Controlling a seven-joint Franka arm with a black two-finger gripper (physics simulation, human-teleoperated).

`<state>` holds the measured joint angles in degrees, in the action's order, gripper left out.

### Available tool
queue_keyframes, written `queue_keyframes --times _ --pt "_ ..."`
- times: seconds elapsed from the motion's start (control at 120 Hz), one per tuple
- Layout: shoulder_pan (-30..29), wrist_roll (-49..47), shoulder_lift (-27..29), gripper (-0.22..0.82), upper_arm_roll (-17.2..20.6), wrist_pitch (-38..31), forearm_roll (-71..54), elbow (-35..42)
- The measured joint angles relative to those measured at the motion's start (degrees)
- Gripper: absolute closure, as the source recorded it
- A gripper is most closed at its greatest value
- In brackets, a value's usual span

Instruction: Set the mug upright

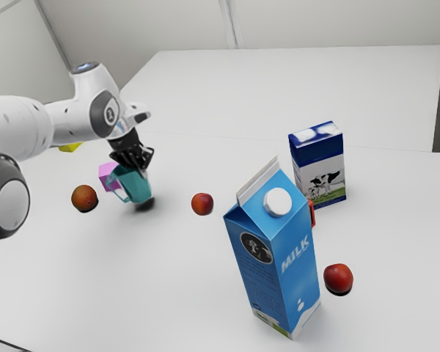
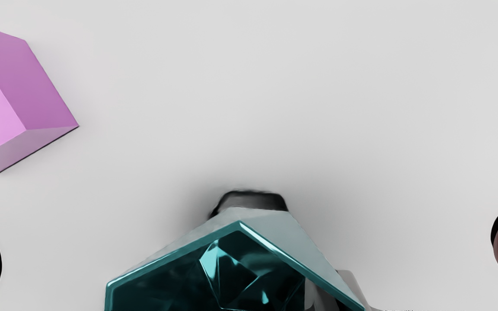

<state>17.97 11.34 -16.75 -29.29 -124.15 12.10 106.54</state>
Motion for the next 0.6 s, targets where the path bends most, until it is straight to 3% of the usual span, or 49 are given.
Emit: queue_keyframes --times 0.367,0.6 --pt "4.1 -12.7 2.2 0.79 -3.0 -1.7 -2.5 5.1" --pt "5.2 -19.6 3.6 0.79 -3.4 1.5 -7.3 5.5"
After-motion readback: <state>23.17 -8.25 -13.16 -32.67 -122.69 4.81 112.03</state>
